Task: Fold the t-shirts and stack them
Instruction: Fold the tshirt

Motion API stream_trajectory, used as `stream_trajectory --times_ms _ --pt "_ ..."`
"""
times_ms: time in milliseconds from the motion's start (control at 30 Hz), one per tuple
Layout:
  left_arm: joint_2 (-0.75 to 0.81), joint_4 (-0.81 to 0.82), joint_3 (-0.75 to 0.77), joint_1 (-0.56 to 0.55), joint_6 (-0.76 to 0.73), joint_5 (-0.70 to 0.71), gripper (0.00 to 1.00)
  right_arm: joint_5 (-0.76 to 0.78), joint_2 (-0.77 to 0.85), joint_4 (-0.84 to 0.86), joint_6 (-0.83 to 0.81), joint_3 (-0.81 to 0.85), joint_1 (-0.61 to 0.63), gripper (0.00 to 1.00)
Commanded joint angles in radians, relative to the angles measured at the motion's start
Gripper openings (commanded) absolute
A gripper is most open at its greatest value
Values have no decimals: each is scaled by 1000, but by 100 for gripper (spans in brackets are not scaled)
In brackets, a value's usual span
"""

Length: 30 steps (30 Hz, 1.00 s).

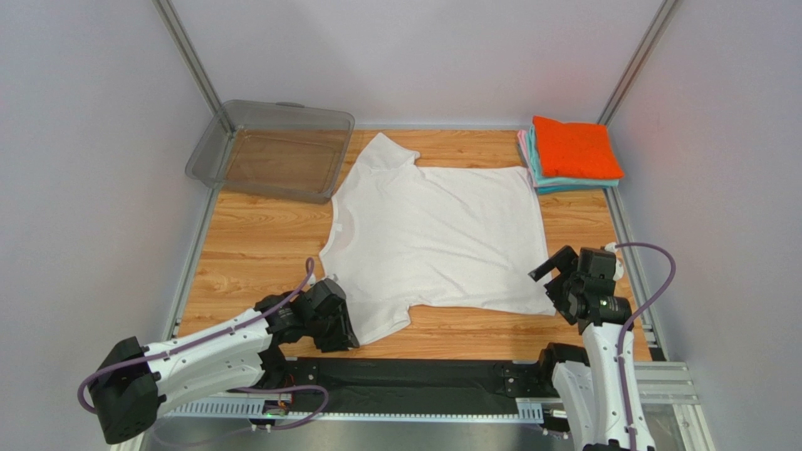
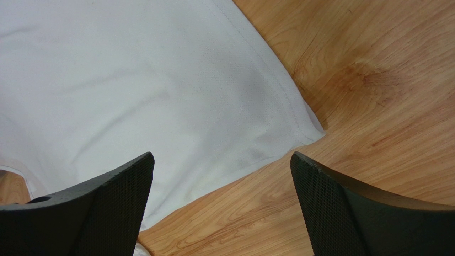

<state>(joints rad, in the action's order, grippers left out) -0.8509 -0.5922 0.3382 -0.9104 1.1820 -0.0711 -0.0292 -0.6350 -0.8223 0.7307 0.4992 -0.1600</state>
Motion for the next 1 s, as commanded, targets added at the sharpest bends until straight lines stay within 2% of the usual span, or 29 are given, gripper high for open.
stream_trajectory --times_ms 0,167,233,500,633,700,967 --pt "-16 54 -15 -7 -2 -6 25 20 3 6 68 -10 2 99" --pt "-14 46 -15 -7 8 28 10 -37 -12 -24 90 -42 2 96" --pt "-4 48 -13 -7 8 46 0 -70 -14 -28 114 -59 2 96" --pt "53 58 4 -7 -33 39 0 -92 17 -149 142 -74 2 94" --pt "72 63 8 -7 -41 27 0 -28 69 -201 160 -86 2 92" --pt "76 63 16 -7 -47 25 0 -37 74 -178 183 -96 2 91" --pt "113 68 35 -7 -76 51 0 9 -35 -8 188 -159 2 76"
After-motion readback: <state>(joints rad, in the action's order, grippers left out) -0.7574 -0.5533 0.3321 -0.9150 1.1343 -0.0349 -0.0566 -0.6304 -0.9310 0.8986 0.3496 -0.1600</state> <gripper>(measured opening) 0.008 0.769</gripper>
